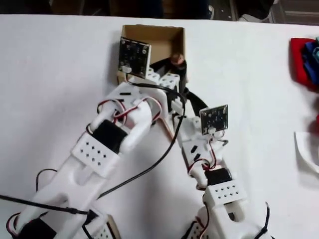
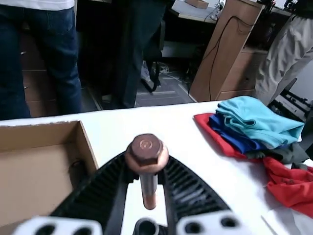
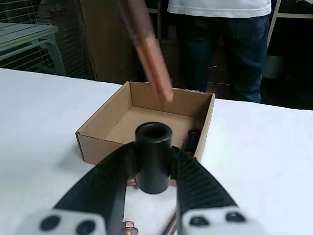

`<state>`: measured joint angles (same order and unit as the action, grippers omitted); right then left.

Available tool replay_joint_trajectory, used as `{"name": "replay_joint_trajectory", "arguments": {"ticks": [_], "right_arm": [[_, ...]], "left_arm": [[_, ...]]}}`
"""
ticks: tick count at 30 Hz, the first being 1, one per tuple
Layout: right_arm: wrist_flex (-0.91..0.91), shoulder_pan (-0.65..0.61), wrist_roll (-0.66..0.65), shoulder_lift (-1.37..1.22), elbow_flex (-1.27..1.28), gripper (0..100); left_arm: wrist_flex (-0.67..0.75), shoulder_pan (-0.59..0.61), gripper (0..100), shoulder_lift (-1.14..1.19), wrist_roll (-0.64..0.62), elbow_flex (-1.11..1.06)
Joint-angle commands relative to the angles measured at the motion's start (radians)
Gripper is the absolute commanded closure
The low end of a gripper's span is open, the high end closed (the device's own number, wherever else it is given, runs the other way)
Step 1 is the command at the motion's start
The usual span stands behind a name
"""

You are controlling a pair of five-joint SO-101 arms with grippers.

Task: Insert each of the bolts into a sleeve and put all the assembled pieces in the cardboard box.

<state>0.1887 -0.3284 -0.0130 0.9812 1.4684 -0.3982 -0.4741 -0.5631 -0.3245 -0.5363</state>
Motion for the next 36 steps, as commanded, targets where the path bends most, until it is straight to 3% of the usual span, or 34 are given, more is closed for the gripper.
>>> {"name": "replay_joint_trajectory", "arguments": {"ticks": [1, 13, 19, 31, 36], "right_arm": [[0.027, -0.004, 0.0, 0.035, -0.011, 97.5], [0.054, -0.004, -0.003, 0.042, -0.012, 97.5], [0.091, -0.005, -0.149, 0.041, -0.012, 97.5], [0.091, -0.005, -0.153, 0.042, -0.012, 97.5], [0.091, -0.005, -0.149, 0.044, -0.012, 97.5]], "left_arm": [[0.028, -0.003, 97, -0.044, -0.006, -0.028], [0.015, -0.012, 97, -0.043, -0.008, -0.064], [-0.083, -0.011, 97, -0.044, -0.008, -0.054], [-0.169, -0.044, 97, -0.046, -0.009, -0.025], [-0.137, -0.04, 97, -0.031, -0.015, -0.028]]}}
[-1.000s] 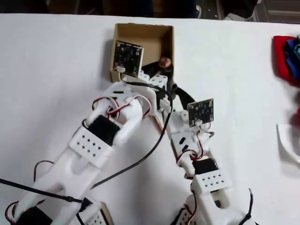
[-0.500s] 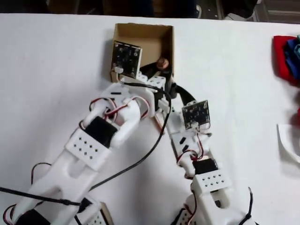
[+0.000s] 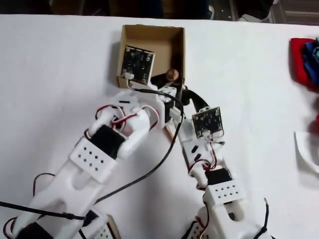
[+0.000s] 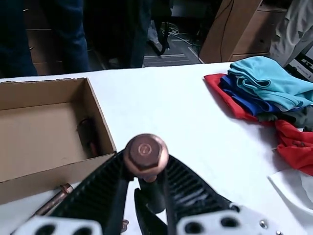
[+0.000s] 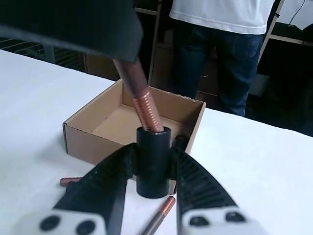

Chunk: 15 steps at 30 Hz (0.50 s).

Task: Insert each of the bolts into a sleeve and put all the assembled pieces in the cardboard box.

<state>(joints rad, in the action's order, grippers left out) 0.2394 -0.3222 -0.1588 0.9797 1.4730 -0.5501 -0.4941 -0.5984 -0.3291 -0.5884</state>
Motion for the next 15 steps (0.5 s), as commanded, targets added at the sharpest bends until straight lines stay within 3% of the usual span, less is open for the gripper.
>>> {"name": "replay_joint_trajectory", "arguments": {"ticks": [1, 6, 15], "right_arm": [[0.042, -0.012, -0.003, 0.045, -0.018, 97.5], [0.114, -0.013, -0.009, 0.045, -0.017, 97.5], [0.139, -0.007, -0.011, 0.045, -0.017, 97.5]], "left_arm": [[0.026, -0.011, 97, 0.021, -0.011, 0.031], [0.006, 0.011, 97, 0.153, -0.063, 0.16], [-0.288, -0.02, 97, 0.388, -0.081, 0.515]]}}
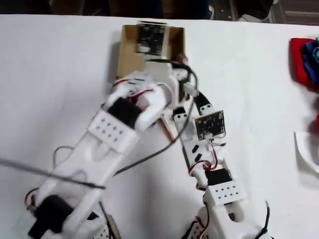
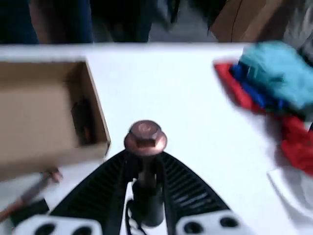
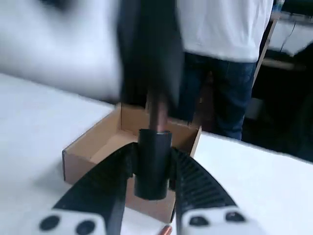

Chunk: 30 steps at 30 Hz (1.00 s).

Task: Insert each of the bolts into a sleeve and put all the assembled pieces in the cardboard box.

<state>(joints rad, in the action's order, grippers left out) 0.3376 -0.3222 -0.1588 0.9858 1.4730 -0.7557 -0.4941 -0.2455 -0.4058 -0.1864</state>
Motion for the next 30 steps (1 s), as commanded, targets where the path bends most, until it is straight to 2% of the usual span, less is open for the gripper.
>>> {"name": "replay_joint_trajectory", "arguments": {"ticks": [1, 5, 12, 20, 27, 30], "right_arm": [[0.041, -0.007, -0.011, 0.039, -0.017, 97.5], [0.067, -0.005, -0.011, 0.039, -0.014, 97.5], [0.081, -0.005, -0.011, 0.039, -0.011, 97.5], [0.079, -0.005, -0.011, 0.039, -0.011, 97.5], [0.077, -0.004, -0.011, 0.039, -0.011, 97.5], [0.077, -0.004, -0.011, 0.038, -0.011, 97.5]], "left_arm": [[-0.107, -0.018, 97, 0.052, -0.005, 0.139], [-0.152, -0.017, 97, 0.074, -0.006, 0.182], [-0.15, -0.015, 96, 0.052, -0.008, 0.18], [-0.152, -0.011, 72, 0.014, -0.008, 0.174], [-0.152, -0.006, 74, -0.028, -0.006, 0.174], [-0.152, 0.032, 74, -0.054, -0.006, 0.174]]}}
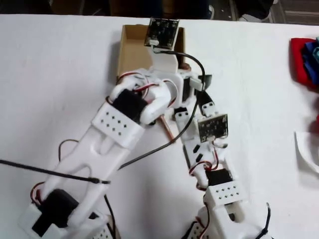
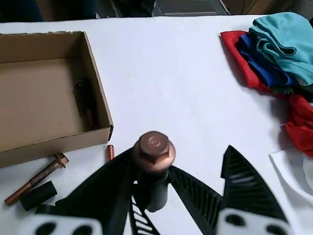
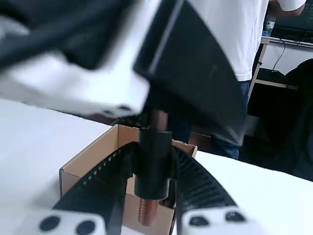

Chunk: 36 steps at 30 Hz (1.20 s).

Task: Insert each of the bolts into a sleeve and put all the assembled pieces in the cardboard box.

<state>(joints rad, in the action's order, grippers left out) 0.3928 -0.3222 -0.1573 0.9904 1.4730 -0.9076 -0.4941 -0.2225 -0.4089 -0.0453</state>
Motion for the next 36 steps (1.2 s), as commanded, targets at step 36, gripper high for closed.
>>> {"name": "replay_joint_trajectory", "arguments": {"ticks": [36], "right_arm": [[-1.003, 0.094, 0.384, -0.883, -1.401, 97.6]], "left_arm": [[-0.204, 0.721, 74, -0.178, 0.387, -0.565]]}}
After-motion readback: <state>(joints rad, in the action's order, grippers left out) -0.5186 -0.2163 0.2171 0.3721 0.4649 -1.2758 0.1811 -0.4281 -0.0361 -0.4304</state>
